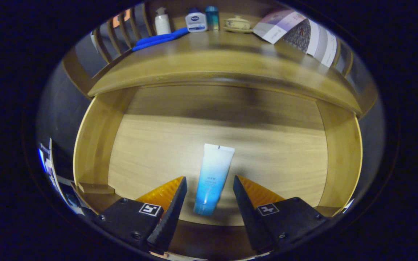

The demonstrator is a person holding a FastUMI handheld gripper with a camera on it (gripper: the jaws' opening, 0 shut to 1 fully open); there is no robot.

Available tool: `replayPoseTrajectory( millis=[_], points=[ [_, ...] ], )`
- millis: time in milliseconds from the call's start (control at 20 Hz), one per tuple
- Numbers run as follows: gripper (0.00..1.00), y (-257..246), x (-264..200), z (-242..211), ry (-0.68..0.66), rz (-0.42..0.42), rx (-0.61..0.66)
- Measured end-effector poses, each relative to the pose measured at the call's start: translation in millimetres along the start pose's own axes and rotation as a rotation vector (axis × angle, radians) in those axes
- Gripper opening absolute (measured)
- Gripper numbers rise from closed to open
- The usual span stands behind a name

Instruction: Pull open the drawer, take out the items inside it, and place them on the countertop above the cabinet.

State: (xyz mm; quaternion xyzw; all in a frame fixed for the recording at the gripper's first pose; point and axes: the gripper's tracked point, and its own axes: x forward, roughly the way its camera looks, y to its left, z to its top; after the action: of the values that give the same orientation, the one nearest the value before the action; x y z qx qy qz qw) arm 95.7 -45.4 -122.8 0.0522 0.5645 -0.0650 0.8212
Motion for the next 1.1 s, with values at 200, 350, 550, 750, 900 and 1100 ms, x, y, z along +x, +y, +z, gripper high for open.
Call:
replayPoseTrajectory(
  millis=[200,350,550,750,900,1100],
  points=[
    [0.76,0.4,10.8,-6.2,0.067,0.007,0.034],
    [0.67,-3.4,17.3,-13.3,0.112,-0.009,0.060],
    [0.51,-1.9,17.1,-10.7,0.090,-0.027,0.057],
    [0.44,-4.5,7.0,-5.9,0.041,-0.030,0.058],
    [0.43,-3.6,-12.8,-4.9,0.011,0.000,0.048],
    [0.43,-0.2,-48.2,7.9,-0.052,0.029,0.034]
  ],
)
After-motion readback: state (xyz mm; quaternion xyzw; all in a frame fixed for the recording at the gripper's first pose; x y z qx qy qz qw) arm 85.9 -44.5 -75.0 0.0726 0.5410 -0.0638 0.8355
